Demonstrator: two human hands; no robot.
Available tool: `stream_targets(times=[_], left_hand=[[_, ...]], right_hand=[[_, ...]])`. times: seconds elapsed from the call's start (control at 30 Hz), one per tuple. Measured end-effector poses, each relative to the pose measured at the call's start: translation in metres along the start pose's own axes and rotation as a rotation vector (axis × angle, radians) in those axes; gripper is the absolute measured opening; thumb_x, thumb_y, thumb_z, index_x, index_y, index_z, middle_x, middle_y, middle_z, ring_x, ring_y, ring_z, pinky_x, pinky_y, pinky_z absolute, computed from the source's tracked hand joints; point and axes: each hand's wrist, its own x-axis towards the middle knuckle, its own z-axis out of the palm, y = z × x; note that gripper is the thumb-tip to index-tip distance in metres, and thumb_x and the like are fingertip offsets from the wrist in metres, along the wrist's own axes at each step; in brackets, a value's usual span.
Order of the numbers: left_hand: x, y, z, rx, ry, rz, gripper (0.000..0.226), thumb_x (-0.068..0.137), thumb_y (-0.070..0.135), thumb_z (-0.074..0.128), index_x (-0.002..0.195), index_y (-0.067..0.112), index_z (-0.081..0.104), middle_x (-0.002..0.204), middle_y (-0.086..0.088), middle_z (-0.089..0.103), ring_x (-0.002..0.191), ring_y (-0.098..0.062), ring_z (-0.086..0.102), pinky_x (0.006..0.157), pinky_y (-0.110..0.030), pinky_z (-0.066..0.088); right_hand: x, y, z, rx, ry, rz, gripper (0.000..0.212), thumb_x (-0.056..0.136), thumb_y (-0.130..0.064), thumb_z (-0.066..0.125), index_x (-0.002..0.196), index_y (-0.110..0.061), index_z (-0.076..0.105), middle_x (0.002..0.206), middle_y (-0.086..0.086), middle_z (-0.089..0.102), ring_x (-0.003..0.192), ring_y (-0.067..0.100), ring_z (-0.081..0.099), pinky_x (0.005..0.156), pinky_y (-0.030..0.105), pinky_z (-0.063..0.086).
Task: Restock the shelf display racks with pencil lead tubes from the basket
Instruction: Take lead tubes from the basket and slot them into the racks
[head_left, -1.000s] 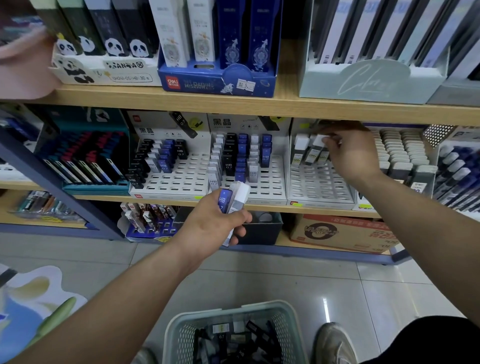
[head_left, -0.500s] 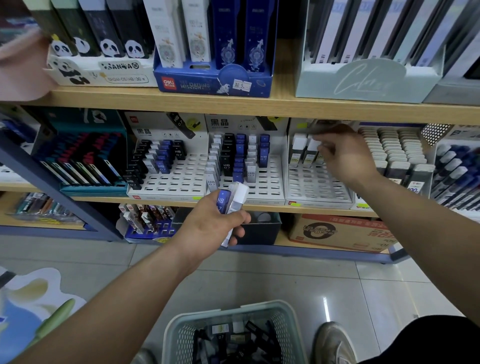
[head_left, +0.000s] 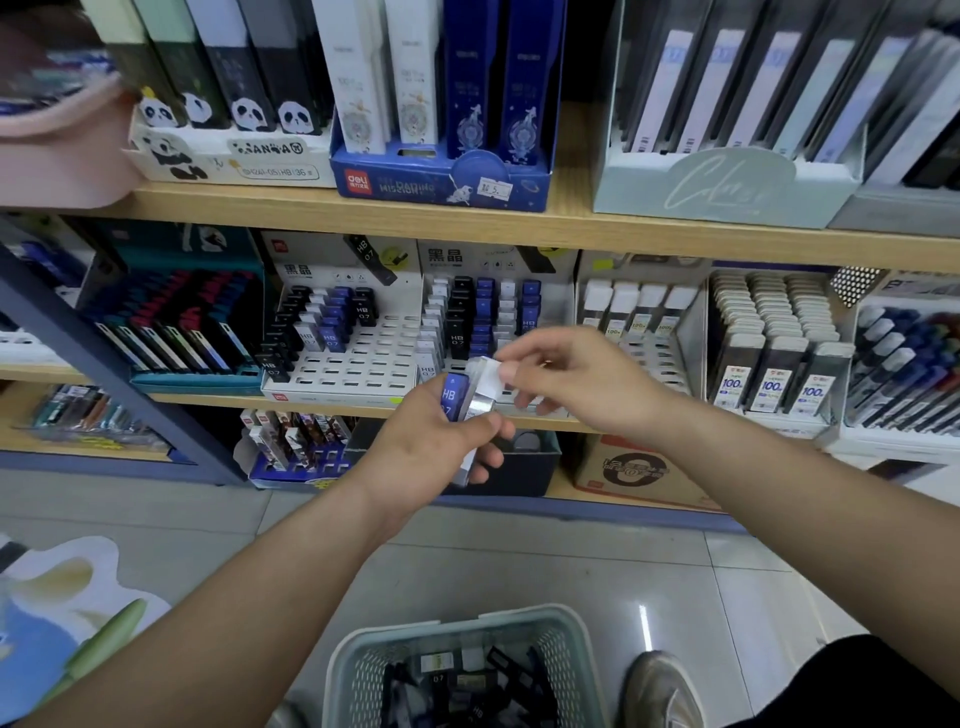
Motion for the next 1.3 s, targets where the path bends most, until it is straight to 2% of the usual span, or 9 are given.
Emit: stream_targets(times=[0.13,0.3,0.47,0.7,0.8,0.9,1.0,1.13,1.3], left_hand=[[-0.001,0.001,-0.001,-0.045,-0.007,0.003,0.013,0.100,0.009,0.058,0.111,0.013,0.064,0.090,-0.006,0.076,0.068,-0.016,0.067,0.062,-0.029,0.057],[0.003,0.001,-0.005,-0.130,0.022,-0.055,0.018,0.101,0.020,0.057,0.117,0.017,0.064,0.095,-0.008,0.077,0.079,-0.021,0.075,0.072,-0.034,0.063],[0.006,-0.002,-0.004,-0.040,0.059,-0.092,0.017,0.101,0.020,0.058,0.117,0.016,0.061,0.096,-0.003,0.077,0.070,-0.019,0.073,0.055,-0.025,0.056],[0.011,-0.009,0.006,0.050,0.039,-0.088,0.014,0.097,0.020,0.064,0.105,0.010,0.062,0.070,0.000,0.057,0.045,-0.008,0.032,0.042,-0.021,0.026],[0.012,-0.011,0.012,0.056,0.014,-0.100,0.006,0.095,0.019,0.066,0.097,0.016,0.061,0.069,0.000,0.052,0.044,-0.009,0.030,0.040,-0.020,0.025],[0.012,-0.013,0.016,0.063,-0.009,-0.111,0.007,0.094,0.019,0.067,0.097,0.015,0.062,0.069,0.000,0.051,0.045,-0.009,0.030,0.041,-0.020,0.026],[0.013,-0.015,0.018,0.041,-0.018,-0.125,0.015,0.094,0.015,0.064,0.106,0.006,0.061,0.070,-0.001,0.053,0.049,-0.012,0.030,0.044,-0.021,0.023],[0.016,-0.016,0.017,0.002,-0.003,-0.146,0.022,0.094,0.011,0.061,0.114,0.001,0.059,0.066,0.001,0.055,0.050,-0.013,0.030,0.047,-0.024,0.022],[0.018,-0.012,0.016,-0.063,0.021,-0.185,0.023,0.095,0.010,0.056,0.116,0.001,0.059,0.065,0.001,0.057,0.051,-0.013,0.032,0.048,-0.024,0.023]], right_hand=[[0.004,0.001,0.005,0.085,-0.013,0.015,0.015,0.086,-0.018,0.076,0.099,-0.013,0.071,0.087,0.003,0.069,0.077,0.015,0.069,0.072,0.033,0.057],[0.004,0.005,-0.006,0.320,0.052,0.053,0.008,0.091,-0.005,0.067,0.099,-0.007,0.064,0.086,0.007,0.075,0.081,0.021,0.073,0.076,0.033,0.059],[0.002,0.014,-0.032,0.380,0.212,0.017,0.017,0.089,0.000,0.067,0.103,-0.009,0.064,0.086,0.012,0.074,0.077,0.026,0.072,0.072,0.036,0.061],[-0.001,0.047,-0.085,-0.035,0.552,-0.019,0.010,0.092,-0.015,0.069,0.093,-0.025,0.070,0.089,0.005,0.071,0.082,0.027,0.072,0.075,0.045,0.059],[-0.004,0.062,-0.107,-0.305,0.661,-0.039,0.011,0.093,-0.020,0.067,0.084,-0.025,0.069,0.072,-0.016,0.068,0.073,0.009,0.068,0.069,0.027,0.052],[-0.003,0.071,-0.117,-0.504,0.687,-0.030,0.010,0.095,-0.022,0.063,0.096,-0.017,0.073,0.075,-0.010,0.068,0.077,0.015,0.063,0.064,0.022,0.035],[0.003,0.082,-0.123,-0.581,0.672,-0.017,0.017,0.095,-0.021,0.064,0.106,-0.010,0.071,0.091,0.009,0.073,0.085,0.025,0.066,0.065,0.022,0.034],[0.007,0.088,-0.123,-0.610,0.591,0.029,0.021,0.096,-0.021,0.064,0.113,-0.012,0.071,0.082,0.002,0.066,0.087,0.020,0.065,0.071,0.018,0.035],[0.004,0.088,-0.125,-0.633,0.558,-0.002,0.021,0.095,-0.020,0.065,0.114,-0.013,0.071,0.100,0.005,0.072,0.084,0.010,0.059,0.082,0.018,0.041]])
